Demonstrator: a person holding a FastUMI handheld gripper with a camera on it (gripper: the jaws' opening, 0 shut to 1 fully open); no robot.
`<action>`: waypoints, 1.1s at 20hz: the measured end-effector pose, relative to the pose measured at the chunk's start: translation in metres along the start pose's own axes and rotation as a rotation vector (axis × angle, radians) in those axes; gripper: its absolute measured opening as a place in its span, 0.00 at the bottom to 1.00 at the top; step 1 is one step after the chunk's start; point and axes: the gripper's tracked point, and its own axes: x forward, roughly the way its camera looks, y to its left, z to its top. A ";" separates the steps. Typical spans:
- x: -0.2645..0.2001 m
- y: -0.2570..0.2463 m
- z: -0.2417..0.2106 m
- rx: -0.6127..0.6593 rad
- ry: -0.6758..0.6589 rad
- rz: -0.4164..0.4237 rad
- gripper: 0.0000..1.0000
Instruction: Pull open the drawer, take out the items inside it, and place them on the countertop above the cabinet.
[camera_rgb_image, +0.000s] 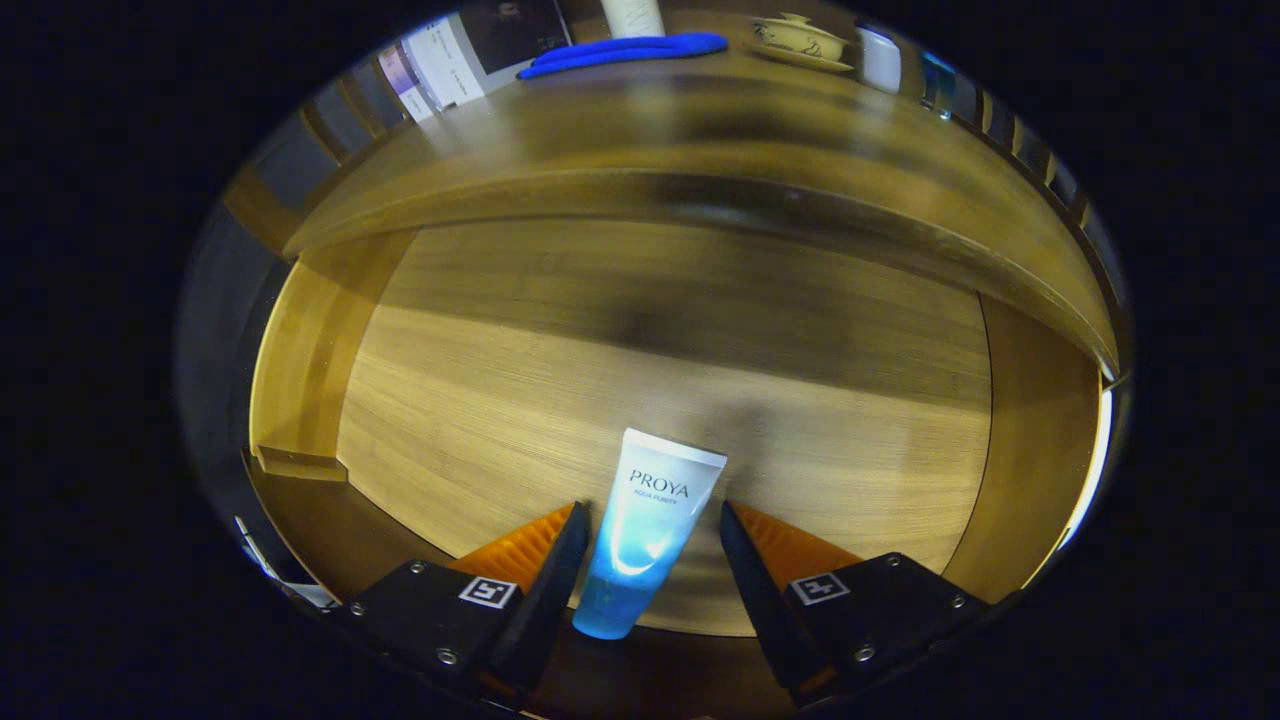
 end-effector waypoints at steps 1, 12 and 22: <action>-0.003 -0.001 -0.003 -0.006 0.010 -0.009 0.81; -0.005 -0.002 -0.004 -0.094 0.041 -0.096 0.63; -0.016 0.006 0.017 -0.189 -0.187 -0.074 0.46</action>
